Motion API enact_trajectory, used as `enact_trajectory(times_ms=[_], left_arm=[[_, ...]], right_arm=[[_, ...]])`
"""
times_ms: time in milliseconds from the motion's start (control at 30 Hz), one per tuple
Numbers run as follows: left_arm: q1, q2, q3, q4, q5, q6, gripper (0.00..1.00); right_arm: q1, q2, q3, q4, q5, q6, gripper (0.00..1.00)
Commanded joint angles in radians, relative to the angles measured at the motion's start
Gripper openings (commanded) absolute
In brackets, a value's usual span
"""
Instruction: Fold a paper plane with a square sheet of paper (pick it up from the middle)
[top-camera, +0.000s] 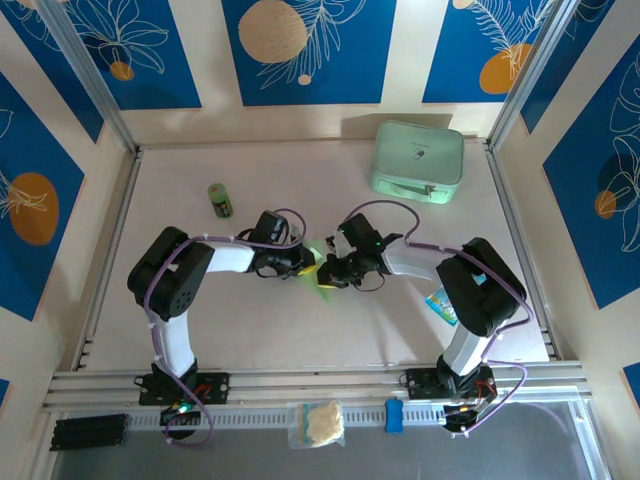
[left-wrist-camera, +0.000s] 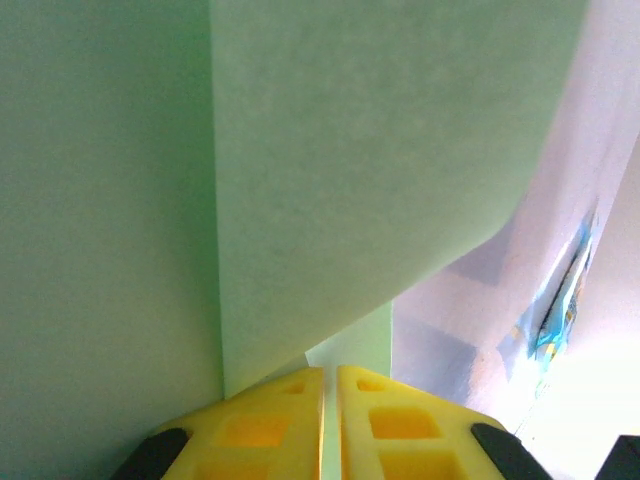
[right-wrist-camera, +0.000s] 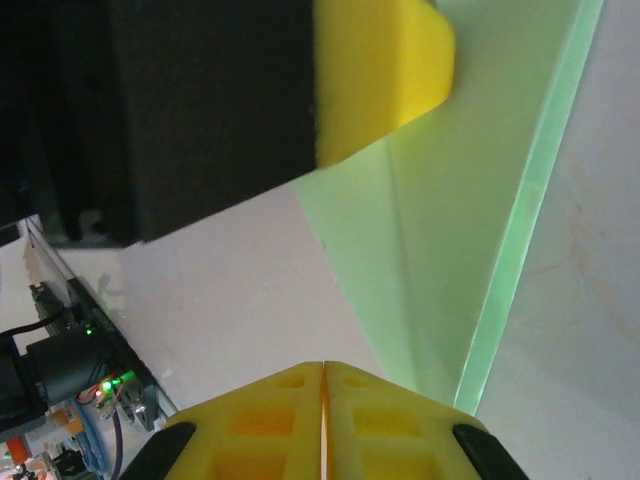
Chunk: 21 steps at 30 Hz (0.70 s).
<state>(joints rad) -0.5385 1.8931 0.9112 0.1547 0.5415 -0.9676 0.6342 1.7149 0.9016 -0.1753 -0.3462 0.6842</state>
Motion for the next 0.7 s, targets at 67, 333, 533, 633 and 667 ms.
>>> enact_trajectory(times_ms=[67, 333, 533, 633, 667], left_arm=[[0.003, 0.053, -0.018, -0.145, -0.084, 0.0, 0.14], [0.002, 0.066, 0.0, -0.217, -0.127, -0.001, 0.12], [0.0, 0.081, 0.014, -0.282, -0.162, 0.009, 0.13], [0.0, 0.089, 0.019, -0.311, -0.179, 0.013, 0.13], [0.001, 0.092, 0.022, -0.32, -0.184, 0.014, 0.13]], right_arm=[[0.01, 0.055, 0.023, -0.045, 0.012, -0.014, 0.09], [0.01, 0.107, 0.003, -0.053, 0.026, -0.015, 0.09], [0.01, 0.108, -0.033, -0.064, 0.0, -0.013, 0.08], [0.016, 0.081, -0.058, -0.083, -0.014, -0.014, 0.08], [0.022, 0.067, -0.071, -0.09, -0.014, -0.013, 0.08]])
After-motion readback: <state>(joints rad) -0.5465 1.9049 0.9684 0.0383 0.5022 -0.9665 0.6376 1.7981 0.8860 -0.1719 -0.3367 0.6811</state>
